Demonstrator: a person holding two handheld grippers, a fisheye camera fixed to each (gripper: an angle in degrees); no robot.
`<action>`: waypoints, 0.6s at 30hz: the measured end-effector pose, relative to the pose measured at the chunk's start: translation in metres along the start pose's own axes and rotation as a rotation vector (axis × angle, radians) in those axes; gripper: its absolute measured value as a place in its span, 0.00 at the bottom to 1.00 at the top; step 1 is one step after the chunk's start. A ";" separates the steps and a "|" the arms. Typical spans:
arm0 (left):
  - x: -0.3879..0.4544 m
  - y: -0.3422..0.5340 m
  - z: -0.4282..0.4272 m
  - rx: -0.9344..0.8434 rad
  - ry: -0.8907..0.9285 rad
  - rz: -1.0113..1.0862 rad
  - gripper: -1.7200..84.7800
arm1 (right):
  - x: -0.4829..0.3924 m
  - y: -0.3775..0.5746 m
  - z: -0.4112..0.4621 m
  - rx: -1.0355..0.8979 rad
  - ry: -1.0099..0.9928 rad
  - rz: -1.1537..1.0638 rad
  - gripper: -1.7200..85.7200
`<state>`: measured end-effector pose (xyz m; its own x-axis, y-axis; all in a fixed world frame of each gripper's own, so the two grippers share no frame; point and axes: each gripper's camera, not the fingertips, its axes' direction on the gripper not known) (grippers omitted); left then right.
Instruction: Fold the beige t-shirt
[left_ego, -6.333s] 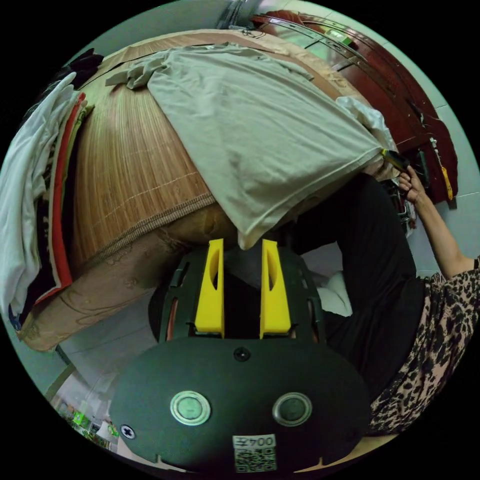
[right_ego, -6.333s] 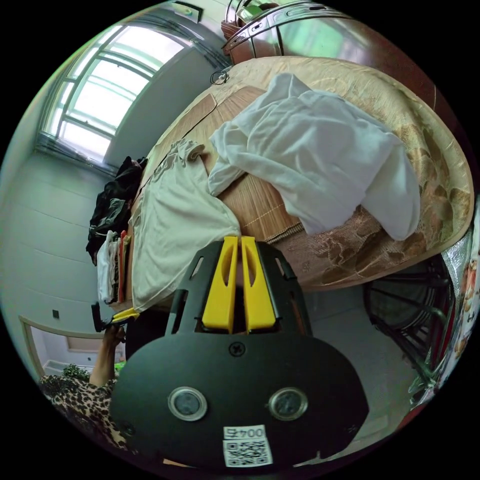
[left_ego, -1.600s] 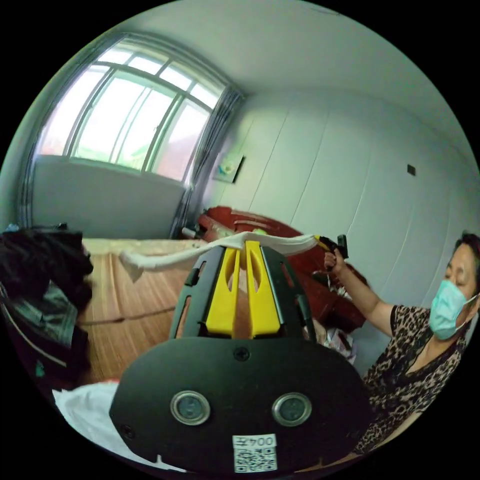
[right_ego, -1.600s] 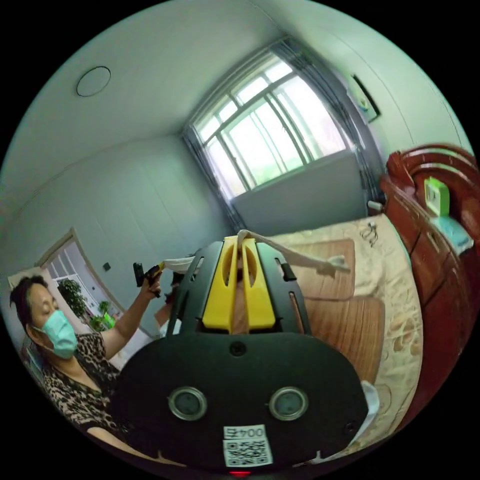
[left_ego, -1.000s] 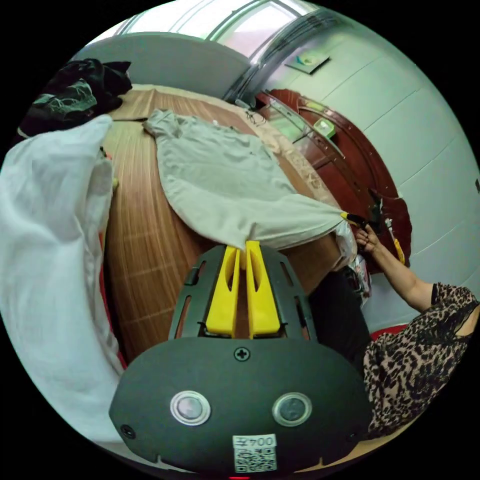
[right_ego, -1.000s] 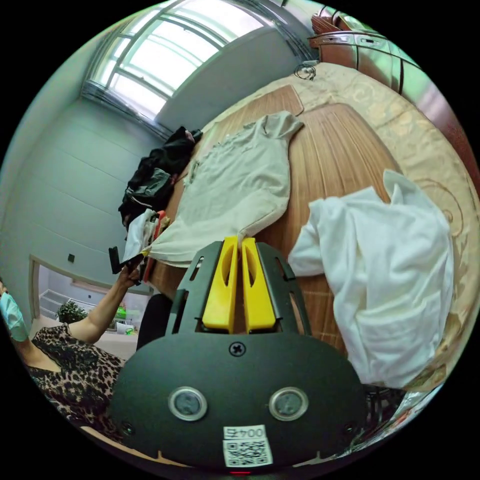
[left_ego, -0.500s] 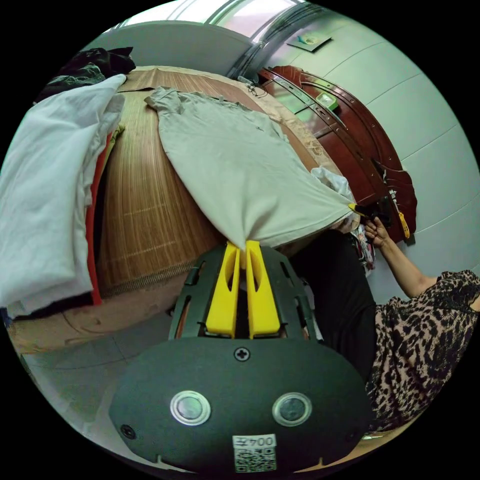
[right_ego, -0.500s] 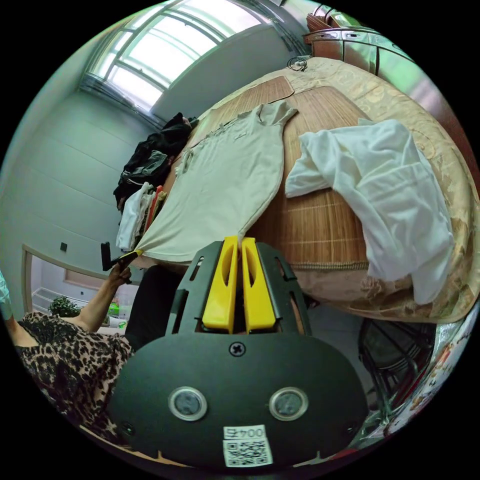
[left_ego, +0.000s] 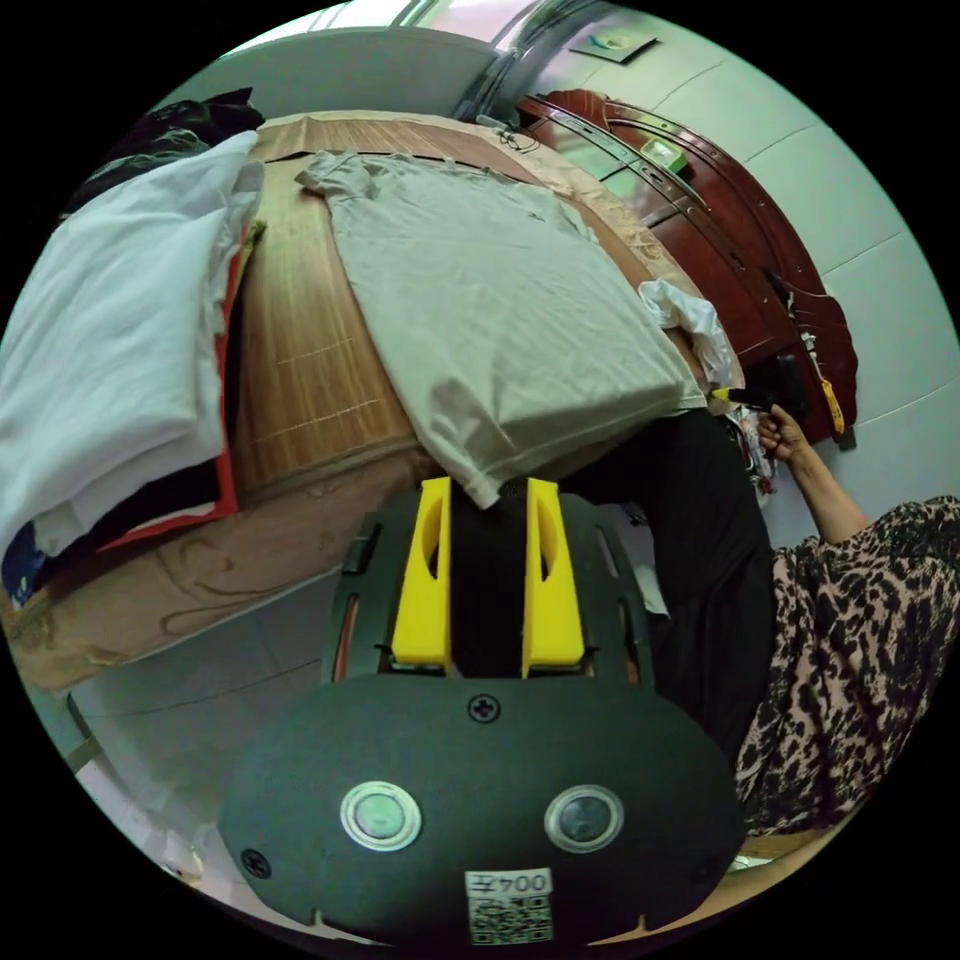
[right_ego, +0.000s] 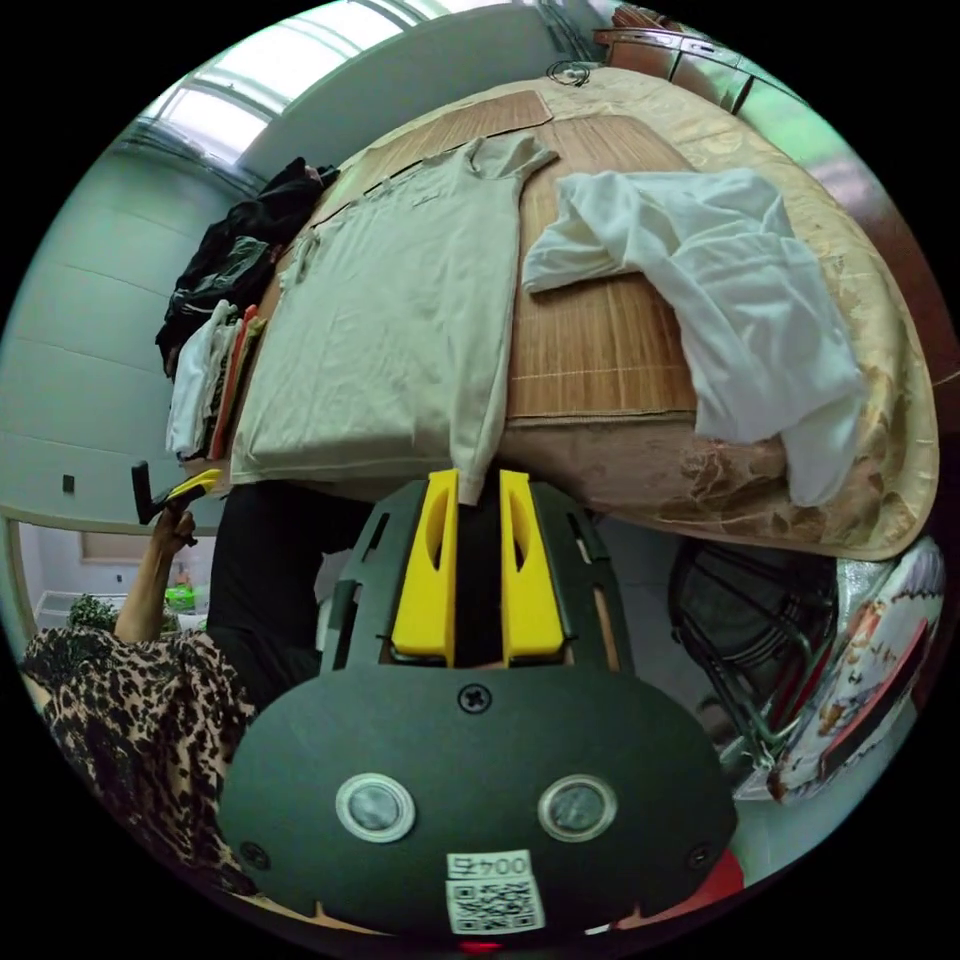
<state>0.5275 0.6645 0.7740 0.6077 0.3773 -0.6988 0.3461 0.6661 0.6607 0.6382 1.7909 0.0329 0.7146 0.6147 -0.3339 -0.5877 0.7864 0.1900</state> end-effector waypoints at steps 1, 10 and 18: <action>-0.002 0.008 -0.006 0.005 -0.035 -0.011 0.14 | -0.002 0.001 -0.005 0.016 0.013 0.001 0.11; 0.057 -0.045 0.001 0.166 -0.301 0.208 0.03 | -0.127 -0.047 -0.005 0.173 0.217 -0.255 0.02; 0.047 -0.122 0.089 0.122 -0.377 0.192 0.02 | -0.215 -0.120 0.098 0.057 0.372 -0.359 0.01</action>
<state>0.5779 0.5435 0.6848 0.8797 0.2110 -0.4262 0.2696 0.5170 0.8124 0.5919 1.5701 0.1726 0.6782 0.2510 -0.6907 -0.3015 0.9522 0.0500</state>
